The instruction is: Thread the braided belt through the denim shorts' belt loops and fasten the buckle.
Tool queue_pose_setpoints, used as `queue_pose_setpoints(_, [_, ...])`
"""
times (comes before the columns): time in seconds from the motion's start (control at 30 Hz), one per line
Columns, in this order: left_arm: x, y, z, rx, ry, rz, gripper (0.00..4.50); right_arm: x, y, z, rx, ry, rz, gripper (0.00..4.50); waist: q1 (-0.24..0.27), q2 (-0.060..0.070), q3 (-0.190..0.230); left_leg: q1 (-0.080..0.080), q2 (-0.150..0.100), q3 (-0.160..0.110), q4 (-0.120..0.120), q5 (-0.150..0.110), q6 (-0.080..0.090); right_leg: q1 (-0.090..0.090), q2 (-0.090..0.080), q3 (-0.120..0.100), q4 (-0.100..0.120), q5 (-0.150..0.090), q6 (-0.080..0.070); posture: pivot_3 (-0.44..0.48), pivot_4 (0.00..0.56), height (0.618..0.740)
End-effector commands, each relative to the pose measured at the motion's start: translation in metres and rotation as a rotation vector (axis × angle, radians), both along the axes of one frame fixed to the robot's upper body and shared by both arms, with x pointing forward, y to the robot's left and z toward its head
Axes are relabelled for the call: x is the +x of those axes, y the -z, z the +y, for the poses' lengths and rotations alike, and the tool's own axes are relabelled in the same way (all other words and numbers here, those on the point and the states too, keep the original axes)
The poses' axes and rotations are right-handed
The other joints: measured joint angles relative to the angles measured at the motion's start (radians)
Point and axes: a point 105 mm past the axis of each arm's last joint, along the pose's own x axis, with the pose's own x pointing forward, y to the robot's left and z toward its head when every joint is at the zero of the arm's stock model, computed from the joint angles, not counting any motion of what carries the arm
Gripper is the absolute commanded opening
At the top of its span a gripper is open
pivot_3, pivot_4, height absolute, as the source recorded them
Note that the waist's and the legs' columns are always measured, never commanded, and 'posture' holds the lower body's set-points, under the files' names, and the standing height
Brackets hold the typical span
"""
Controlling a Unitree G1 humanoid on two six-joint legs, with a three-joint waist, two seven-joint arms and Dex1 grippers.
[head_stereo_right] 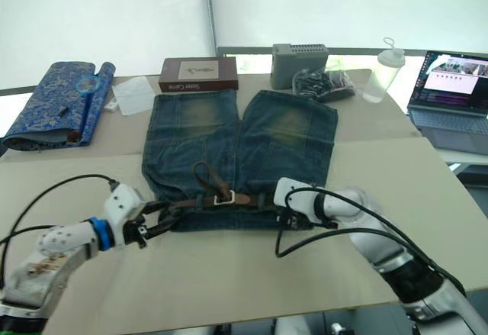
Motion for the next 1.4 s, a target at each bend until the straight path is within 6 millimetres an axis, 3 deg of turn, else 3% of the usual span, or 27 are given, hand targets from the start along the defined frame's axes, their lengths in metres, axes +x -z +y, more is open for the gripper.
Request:
queue_pose_setpoints(0.03, [0.009, -0.042, -0.002, 0.004, 0.054, -0.065, 3.9, -0.01, -0.033, 0.007, 0.128, -0.011, -0.044, 3.19, 0.002, 0.0, 0.001, 0.0, 0.0, 0.0, 0.001, 0.0, 0.0, 0.0, 0.001, 0.0, 0.0, 0.0, 0.0, 0.0, 0.15, 0.74])
queue_pose_setpoints(0.17, [0.026, -0.069, -0.018, 0.086, 0.139, -0.07, 3.9, -0.014, -0.047, 0.014, 0.26, 0.022, -0.032, 3.19, -0.001, -0.004, 0.003, 0.0, 0.0, 0.0, 0.006, 0.001, -0.001, 0.003, 0.003, 0.0, 0.0, -0.002, 0.005, 0.0, 0.15, 0.74])
queue_pose_setpoints(0.3, [0.044, -0.081, -0.041, 0.166, 0.224, -0.04, 3.9, -0.02, -0.044, 0.02, 0.278, 0.026, -0.021, 3.19, -0.001, -0.004, 0.003, 0.001, -0.002, 0.001, 0.006, 0.001, -0.001, 0.004, 0.003, 0.001, 0.001, -0.002, 0.007, 0.0, 0.15, 0.74])
queue_pose_setpoints(0.43, [0.075, -0.079, -0.058, 0.285, 0.284, -0.048, 3.9, -0.023, -0.044, 0.026, 0.297, 0.029, -0.017, 3.19, -0.004, -0.005, 0.003, -0.001, -0.003, 0.002, 0.006, 0.001, 0.0, 0.002, 0.004, 0.002, 0.002, -0.001, 0.003, 0.0, 0.15, 0.74])
queue_pose_setpoints(0.6, [0.102, -0.074, -0.084, 0.554, 0.499, -0.168, 3.9, -0.024, -0.043, 0.028, 0.285, 0.03, -0.024, 3.19, -0.001, -0.005, 0.004, -0.002, -0.004, 0.002, 0.006, 0.001, 0.0, 0.001, 0.004, 0.002, 0.0, -0.001, 0.003, 0.0, 0.15, 0.74])
queue_pose_setpoints(0.9, [0.12, -0.067, -0.095, 0.769, 0.71, -0.193, 3.9, -0.023, -0.045, 0.031, 0.289, 0.036, -0.041, 3.19, -0.003, -0.006, 0.004, -0.005, -0.004, 0.002, 0.008, -0.001, 0.004, 0.0, 0.003, 0.002, 0.0, -0.002, 0.005, 0.0, 0.15, 0.74])
queue_pose_setpoints(1.03, [0.117, -0.057, -0.1, 0.778, 0.766, -0.185, 3.9, -0.025, -0.045, 0.03, 0.296, 0.052, -0.049, 3.19, -0.003, -0.006, 0.004, -0.006, -0.005, 0.002, 0.008, -0.002, 0.005, -0.001, 0.002, 0.002, 0.0, -0.001, 0.006, 0.0, 0.15, 0.74])
queue_pose_setpoints(1.13, [0.114, -0.053, -0.104, 0.742, 0.784, -0.186, 3.12, -0.028, -0.044, 0.027, 0.309, 0.061, -0.047, 3.22, -0.002, -0.006, 0.004, -0.01, -0.004, 0.001, 0.011, -0.002, 0.005, -0.003, 0.002, 0.001, 0.001, -0.001, 0.007, 0.0, 0.15, 0.74])
queue_pose_setpoints(1.33, [0.097, -0.046, -0.106, 0.664, 0.759, -0.177, 0.28, -0.031, -0.039, 0.019, 0.294, 0.087, -0.041, 3.22, -0.004, -0.006, 0.004, -0.014, -0.004, 0.002, 0.018, -0.004, 0.008, -0.005, 0.002, 0.002, 0.002, 0.0, 0.009, 0.0, 0.15, 0.74])
queue_pose_setpoints(1.4, [0.091, -0.043, -0.104, 0.662, 0.735, -0.19, 0.05, -0.03, -0.037, 0.019, 0.286, 0.096, -0.038, 3.22, -0.004, -0.006, 0.004, -0.014, -0.004, 0.002, 0.019, -0.004, 0.009, -0.005, 0.001, 0.002, 0.002, 0.001, 0.01, 0.0, 0.15, 0.74])
